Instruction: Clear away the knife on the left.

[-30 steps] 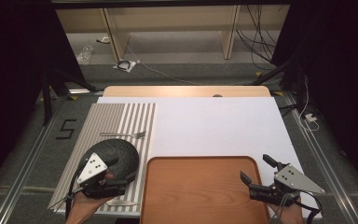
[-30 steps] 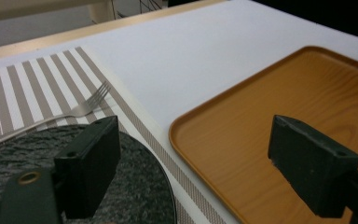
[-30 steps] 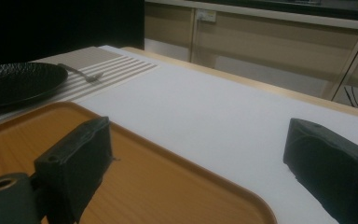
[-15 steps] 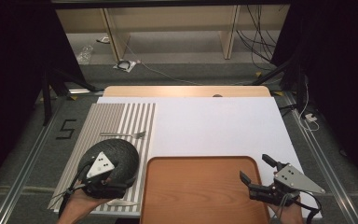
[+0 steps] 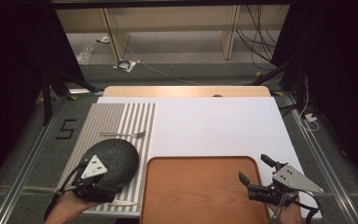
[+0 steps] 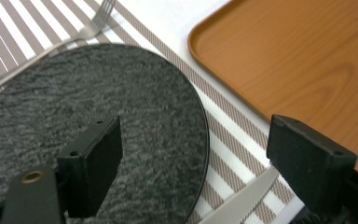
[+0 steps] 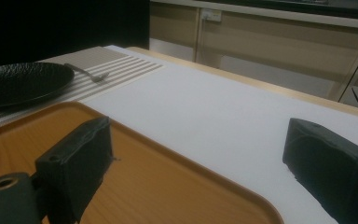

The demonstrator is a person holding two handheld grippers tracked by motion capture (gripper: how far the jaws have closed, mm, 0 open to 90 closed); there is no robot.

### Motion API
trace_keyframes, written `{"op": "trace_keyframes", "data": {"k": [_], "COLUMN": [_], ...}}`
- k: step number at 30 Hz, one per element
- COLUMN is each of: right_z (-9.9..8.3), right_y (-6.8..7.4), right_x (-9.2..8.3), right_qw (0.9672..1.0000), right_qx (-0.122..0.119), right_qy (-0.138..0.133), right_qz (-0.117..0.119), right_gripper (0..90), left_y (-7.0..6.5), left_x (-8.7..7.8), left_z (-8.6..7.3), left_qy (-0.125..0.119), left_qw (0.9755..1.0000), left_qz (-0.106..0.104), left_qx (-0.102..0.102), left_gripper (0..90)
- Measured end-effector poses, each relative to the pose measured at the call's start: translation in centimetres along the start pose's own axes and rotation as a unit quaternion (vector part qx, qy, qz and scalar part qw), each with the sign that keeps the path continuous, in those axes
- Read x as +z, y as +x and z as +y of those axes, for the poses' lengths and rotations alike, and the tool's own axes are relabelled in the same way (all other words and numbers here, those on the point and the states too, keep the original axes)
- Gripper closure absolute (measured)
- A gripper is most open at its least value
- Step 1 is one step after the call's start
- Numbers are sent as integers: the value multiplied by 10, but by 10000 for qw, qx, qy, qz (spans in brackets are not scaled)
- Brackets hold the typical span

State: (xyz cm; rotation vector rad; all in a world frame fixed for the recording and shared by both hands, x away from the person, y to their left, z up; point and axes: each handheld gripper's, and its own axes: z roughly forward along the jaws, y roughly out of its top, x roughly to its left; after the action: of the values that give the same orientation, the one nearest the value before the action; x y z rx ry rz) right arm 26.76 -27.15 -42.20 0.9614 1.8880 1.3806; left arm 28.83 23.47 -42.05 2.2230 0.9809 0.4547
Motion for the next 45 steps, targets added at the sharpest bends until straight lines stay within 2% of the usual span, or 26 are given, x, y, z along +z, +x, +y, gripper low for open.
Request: {"op": "trace_keyframes", "data": {"k": [10,16,27,34,45], "right_z": [0,0,0,0,0], "right_y": [1,1,1,1,1], "right_x": [0,1,1,2,2], "right_qw": [10000,10000,10000,10000,9999], "right_qx": [-26,-35,-48,-44,-41], "right_qy": [21,13,48,35,37], "right_qz": [39,47,70,76,86], "right_gripper": [95,96,97,97,101], "left_y": [7,14,25,31,42], "left_x": [-5,-8,-18,-20,-17], "left_z": [-13,-25,-44,-59,-67], "left_qy": [348,576,750,929,1276], "left_qw": [9994,9982,9966,9944,9896], "left_qz": [83,112,241,326,351], "left_qx": [-4,-110,-246,-373,-559], "left_gripper": [188,189,194,194,220]}}
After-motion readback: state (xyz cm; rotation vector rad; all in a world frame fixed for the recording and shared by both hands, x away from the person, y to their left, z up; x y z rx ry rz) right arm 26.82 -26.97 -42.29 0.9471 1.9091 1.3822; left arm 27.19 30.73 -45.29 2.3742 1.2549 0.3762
